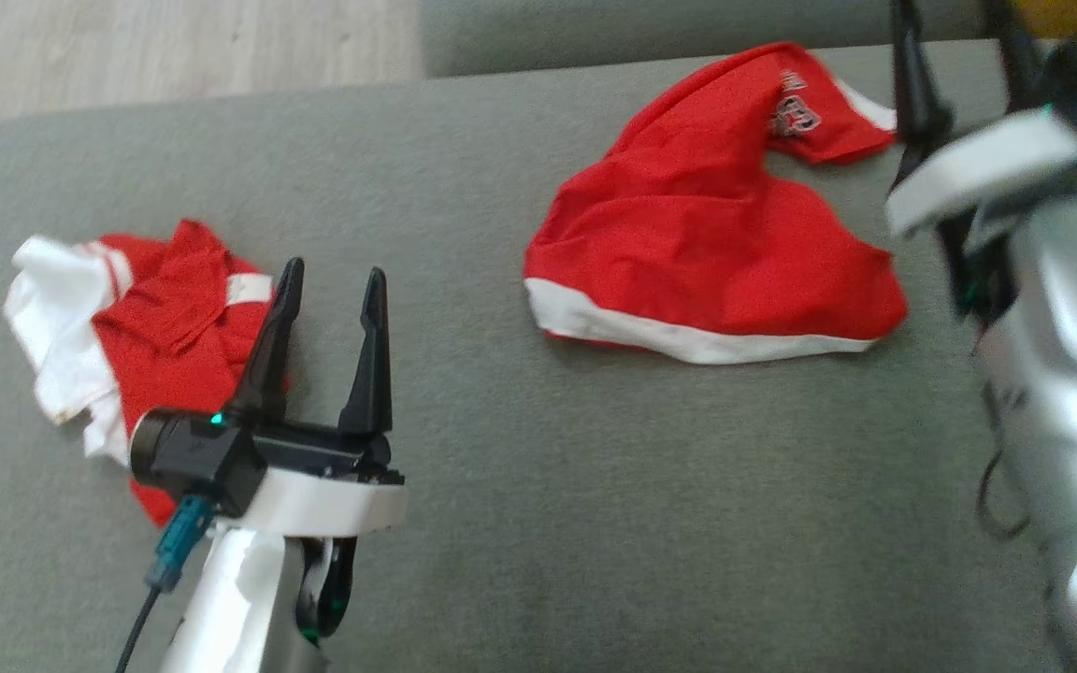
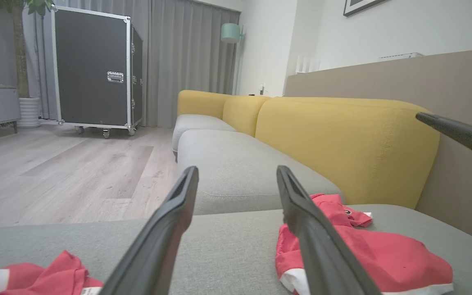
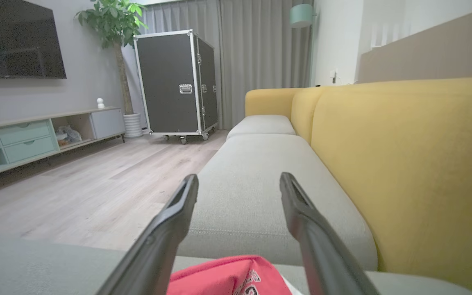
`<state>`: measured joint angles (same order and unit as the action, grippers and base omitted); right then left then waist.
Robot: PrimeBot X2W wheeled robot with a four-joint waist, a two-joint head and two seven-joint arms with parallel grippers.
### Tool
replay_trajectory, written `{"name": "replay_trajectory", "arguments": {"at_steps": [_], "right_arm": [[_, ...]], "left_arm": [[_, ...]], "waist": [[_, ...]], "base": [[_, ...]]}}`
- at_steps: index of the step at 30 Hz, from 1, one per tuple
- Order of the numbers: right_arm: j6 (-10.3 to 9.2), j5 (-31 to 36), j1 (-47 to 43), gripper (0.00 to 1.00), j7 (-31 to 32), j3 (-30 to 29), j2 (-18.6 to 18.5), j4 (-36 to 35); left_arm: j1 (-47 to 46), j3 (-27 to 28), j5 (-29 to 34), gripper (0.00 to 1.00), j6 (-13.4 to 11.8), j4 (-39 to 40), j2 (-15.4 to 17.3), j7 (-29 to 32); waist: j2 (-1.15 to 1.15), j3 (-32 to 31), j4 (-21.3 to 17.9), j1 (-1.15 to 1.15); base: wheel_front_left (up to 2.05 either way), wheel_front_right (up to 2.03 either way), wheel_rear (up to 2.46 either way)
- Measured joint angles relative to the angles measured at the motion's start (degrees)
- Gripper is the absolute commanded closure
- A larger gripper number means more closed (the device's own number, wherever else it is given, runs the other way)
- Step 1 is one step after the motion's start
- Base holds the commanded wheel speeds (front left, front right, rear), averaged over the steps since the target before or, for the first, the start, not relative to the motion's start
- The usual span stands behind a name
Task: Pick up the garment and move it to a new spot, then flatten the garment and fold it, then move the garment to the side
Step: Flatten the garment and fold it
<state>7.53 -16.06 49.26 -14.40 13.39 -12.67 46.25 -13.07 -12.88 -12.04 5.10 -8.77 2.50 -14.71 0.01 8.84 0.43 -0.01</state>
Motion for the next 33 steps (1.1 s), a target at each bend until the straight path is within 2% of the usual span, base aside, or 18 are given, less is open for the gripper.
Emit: {"name": "replay_trajectory", "arguments": {"at_steps": [7, 10, 14, 18, 22, 29, 33], "right_arm": [[0.00, 4.69, -21.68, 0.00, -0.07, -7.98, 6.82, -14.28], [0.00, 5.98, -30.11, 0.00, -0.07, -10.47, 8.79, -17.59], [0.00, 5.75, -36.79, 0.00, -0.05, -11.57, 9.26, -19.07], [0.00, 4.23, -36.85, 0.00, -0.05, -11.21, 9.48, -19.47], [0.00, 3.91, -34.72, 0.00, 0.73, -13.21, 9.66, -17.49], [0.00, 0.63, -25.59, 0.00, 6.91, -20.35, 9.64, -7.56], [0.00, 0.82, -20.89, 0.00, 8.96, -21.87, 9.65, -1.12]], "left_arm": [[2.50, 0.92, 0.60, 0.00, 0.45, 0.13, 0.02, 0.00], [3.51, 1.47, 0.60, 0.00, 0.46, 0.19, 0.02, 0.00], [4.62, 1.53, 1.02, 0.00, 0.65, 0.19, 0.08, 0.00], [4.66, 1.51, 1.42, 0.00, 0.96, 0.15, 0.12, 0.00], [4.43, 1.14, 1.52, 0.00, 1.03, 0.09, 0.12, 0.00], [2.15, -0.62, 1.54, 0.00, 1.52, -0.37, 0.12, 0.00], [0.85, -0.79, 2.01, 0.00, 1.53, -0.86, 0.11, 0.00]], "waist": [[0.00, -2.89, -3.76, 0.00], [0.00, -3.58, -4.77, 0.00], [0.00, -3.65, -5.65, 0.00], [0.00, -2.93, -5.73, 0.01], [0.00, -1.83, -4.97, 0.01], [0.00, 1.34, -2.23, 0.03], [0.00, 3.04, -0.26, 0.02]], "base": [[0.00, 0.00, 0.00], [0.00, 0.00, 0.00], [0.00, 0.00, 0.00], [0.00, 0.00, 0.00], [0.00, 0.00, 0.00], [0.00, 0.00, 0.00], [0.00, 0.00, 0.00]]}}
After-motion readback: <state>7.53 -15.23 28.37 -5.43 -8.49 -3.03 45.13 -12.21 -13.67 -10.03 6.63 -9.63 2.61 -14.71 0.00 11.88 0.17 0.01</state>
